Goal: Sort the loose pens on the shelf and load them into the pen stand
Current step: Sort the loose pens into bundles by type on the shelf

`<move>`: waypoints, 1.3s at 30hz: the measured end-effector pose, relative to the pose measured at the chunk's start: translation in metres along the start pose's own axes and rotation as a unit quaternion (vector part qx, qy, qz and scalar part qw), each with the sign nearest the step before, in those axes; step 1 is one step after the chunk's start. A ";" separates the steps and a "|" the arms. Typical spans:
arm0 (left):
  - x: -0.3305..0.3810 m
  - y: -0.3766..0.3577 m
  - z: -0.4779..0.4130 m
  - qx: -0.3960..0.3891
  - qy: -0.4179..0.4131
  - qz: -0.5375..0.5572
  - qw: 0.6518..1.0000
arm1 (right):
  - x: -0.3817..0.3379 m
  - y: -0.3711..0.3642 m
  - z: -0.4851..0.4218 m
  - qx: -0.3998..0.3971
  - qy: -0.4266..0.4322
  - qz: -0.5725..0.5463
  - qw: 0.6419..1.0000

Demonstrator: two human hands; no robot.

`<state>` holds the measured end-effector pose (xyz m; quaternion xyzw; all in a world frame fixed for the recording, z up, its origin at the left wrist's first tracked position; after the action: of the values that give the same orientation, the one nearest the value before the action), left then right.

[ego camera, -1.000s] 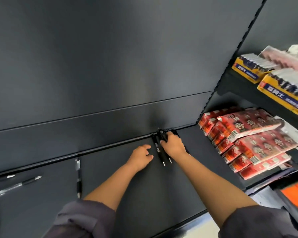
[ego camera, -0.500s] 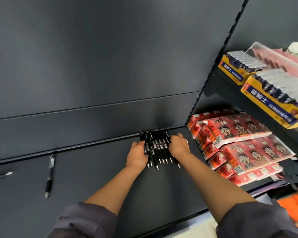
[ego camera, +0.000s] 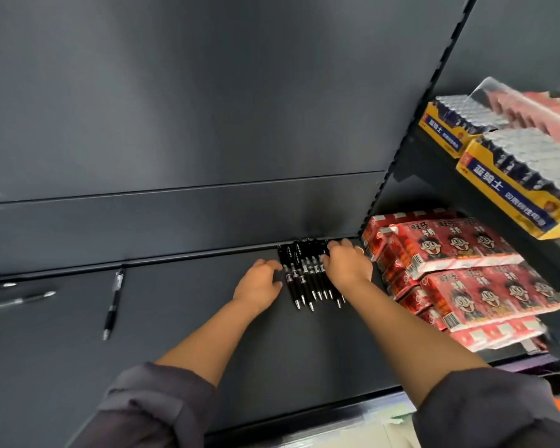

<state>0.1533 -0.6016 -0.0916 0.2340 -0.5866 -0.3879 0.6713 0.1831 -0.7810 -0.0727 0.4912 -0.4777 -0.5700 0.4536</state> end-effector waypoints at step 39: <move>-0.394 0.270 0.226 0.181 0.145 -0.122 0.965 | -0.520 -0.096 0.125 -0.110 0.344 0.093 0.928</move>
<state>-0.0031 -0.0972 -0.0768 0.4752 -0.5103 -0.3166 0.6431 0.1096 -0.2433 -0.0943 0.5575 -0.2705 -0.3699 0.6922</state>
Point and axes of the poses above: each hand's wrist, its own z-axis away from the middle knuckle, its own y-axis out of the back of the hand, x = y × z, the point moved 2 cm from there along -z, towards the middle knuckle, and after that the axes turned 2 degrees about x, right-handed, at the moved point
